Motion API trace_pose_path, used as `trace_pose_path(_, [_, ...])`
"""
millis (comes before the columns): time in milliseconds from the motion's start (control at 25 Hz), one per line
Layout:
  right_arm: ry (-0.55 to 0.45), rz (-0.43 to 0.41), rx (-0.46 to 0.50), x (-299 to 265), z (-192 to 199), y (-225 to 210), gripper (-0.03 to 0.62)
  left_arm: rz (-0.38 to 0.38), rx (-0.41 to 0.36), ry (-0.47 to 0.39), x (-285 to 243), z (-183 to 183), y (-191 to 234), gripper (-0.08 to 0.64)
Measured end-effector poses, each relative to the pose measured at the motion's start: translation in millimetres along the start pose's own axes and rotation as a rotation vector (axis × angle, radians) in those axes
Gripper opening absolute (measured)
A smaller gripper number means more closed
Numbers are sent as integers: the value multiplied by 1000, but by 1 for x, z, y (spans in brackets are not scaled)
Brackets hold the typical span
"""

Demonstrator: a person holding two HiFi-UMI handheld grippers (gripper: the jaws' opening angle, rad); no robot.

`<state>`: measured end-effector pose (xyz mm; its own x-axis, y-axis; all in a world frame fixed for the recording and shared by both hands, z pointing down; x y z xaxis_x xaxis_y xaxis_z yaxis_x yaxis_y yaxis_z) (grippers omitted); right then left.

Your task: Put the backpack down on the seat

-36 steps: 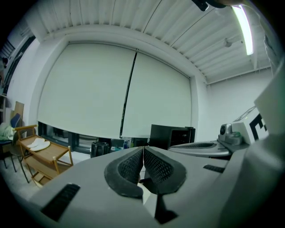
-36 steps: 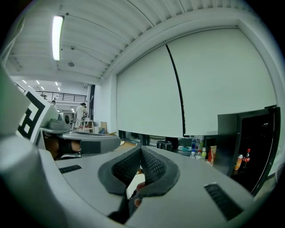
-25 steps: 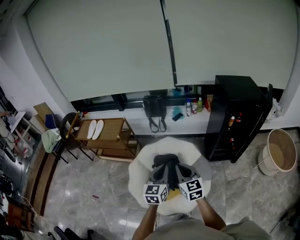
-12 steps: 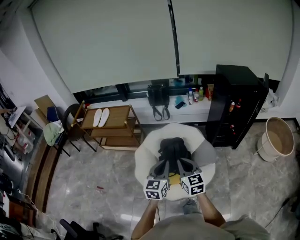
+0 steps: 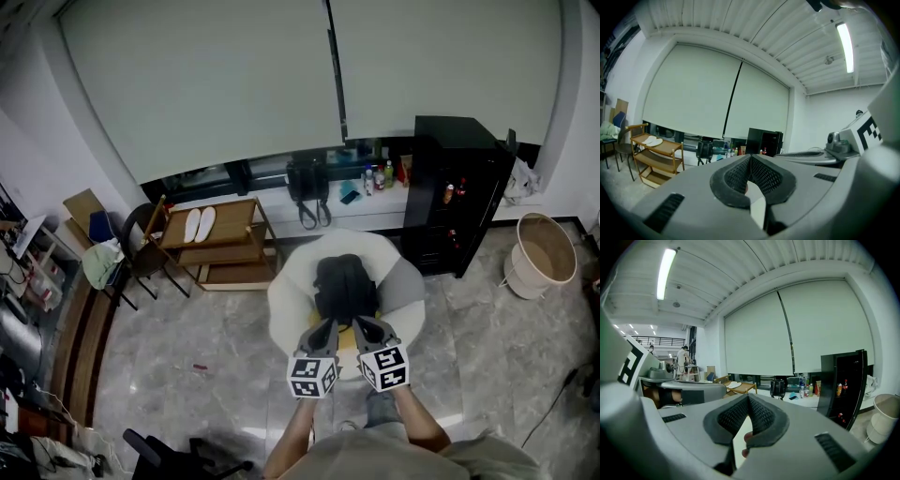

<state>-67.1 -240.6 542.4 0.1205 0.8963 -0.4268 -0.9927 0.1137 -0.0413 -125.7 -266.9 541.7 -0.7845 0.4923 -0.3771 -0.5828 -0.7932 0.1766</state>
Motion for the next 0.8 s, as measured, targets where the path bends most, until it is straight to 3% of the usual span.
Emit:
trace_pose_path(440, [1, -41, 20, 59, 26, 24, 28, -22, 13, -1, 45, 28, -46, 35])
trace_pose_path(800, [-11, -66, 34, 121, 38, 14, 28, -45, 3, 5, 64, 38, -110, 34])
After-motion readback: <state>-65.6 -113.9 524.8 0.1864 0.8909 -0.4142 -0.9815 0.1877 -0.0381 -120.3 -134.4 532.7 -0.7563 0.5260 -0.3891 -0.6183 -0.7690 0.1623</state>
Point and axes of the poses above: the fingertips, and each gripper's own axes: x backward along the fingers, y to its left, z out of its underside, the point moved 1 cm from there along x, backward along the fingers, and after that the axes turned 14 degrees about y, right-handed, at the moved point
